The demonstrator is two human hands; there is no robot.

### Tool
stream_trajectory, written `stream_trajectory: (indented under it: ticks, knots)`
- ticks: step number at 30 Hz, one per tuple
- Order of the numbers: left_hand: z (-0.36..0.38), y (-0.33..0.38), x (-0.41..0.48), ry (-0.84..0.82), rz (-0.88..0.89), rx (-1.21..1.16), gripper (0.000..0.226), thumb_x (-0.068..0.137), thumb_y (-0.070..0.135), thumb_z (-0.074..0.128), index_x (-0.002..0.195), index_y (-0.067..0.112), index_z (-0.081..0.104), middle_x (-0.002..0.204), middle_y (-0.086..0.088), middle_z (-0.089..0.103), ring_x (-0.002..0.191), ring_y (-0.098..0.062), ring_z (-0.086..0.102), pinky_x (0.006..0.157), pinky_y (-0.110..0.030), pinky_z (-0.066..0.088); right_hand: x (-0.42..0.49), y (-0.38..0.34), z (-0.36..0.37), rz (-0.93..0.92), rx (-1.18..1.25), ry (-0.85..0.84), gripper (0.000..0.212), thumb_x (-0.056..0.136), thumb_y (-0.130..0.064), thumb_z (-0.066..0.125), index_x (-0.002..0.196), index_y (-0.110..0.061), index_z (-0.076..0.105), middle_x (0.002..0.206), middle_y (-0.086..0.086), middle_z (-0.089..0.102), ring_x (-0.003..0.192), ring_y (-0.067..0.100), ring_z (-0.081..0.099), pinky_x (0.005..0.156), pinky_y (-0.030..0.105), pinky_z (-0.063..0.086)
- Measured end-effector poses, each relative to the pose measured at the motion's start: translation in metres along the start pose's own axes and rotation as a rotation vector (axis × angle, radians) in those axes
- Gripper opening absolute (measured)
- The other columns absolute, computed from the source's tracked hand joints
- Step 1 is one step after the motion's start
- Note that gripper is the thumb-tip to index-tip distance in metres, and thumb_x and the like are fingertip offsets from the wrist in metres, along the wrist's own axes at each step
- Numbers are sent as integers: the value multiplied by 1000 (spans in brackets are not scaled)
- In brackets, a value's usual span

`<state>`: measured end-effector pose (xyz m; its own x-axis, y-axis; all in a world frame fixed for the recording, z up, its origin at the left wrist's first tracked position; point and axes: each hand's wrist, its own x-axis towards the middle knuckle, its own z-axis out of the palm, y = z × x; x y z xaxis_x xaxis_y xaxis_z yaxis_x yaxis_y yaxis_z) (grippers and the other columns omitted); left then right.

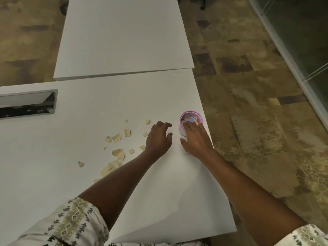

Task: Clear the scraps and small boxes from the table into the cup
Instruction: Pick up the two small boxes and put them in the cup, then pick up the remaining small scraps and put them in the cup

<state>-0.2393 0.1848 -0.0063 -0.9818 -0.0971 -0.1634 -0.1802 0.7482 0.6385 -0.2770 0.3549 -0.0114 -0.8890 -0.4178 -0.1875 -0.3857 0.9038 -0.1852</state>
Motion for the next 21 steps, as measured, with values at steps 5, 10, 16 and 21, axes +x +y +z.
stream_trajectory:
  ticks: [5, 10, 16, 21]
  knots:
    - [-11, -41, -42, 10, -24, 49, 38, 93, 26, 61, 131, 17, 58, 125, -4, 60, 116, -26, 55, 92, -41, 51, -5, -20, -13, 33, 2, 118, 62, 92, -35, 59, 145, -8, 43, 152, 16, 41, 144, 34, 33, 122, 47, 20]
    - [-27, -98, -102, 42, -20, 172, 43, 89, 32, 66, 129, 15, 60, 128, -7, 58, 114, -28, 57, 93, -39, 50, -40, -69, -6, -161, 180, 138, 42, 91, -30, 62, 128, -11, 61, 129, 10, 61, 119, 30, 58, 100, 40, 46]
    - [-38, -178, -182, 48, 14, 369, 56, 92, 45, 58, 138, 15, 51, 146, -14, 48, 133, -34, 47, 106, -44, 43, -97, -141, 52, -462, 152, -115, 35, 88, -31, 62, 119, -15, 65, 117, 5, 65, 99, 25, 64, 80, 35, 54]
    - [-40, -227, -244, 1, -25, 429, 82, 98, 56, 41, 159, 12, 9, 168, -16, 0, 156, -33, 1, 125, -46, 6, -142, -183, 104, -695, 111, -125, 33, 81, -32, 65, 110, -15, 64, 116, 7, 66, 100, 24, 65, 78, 33, 58]
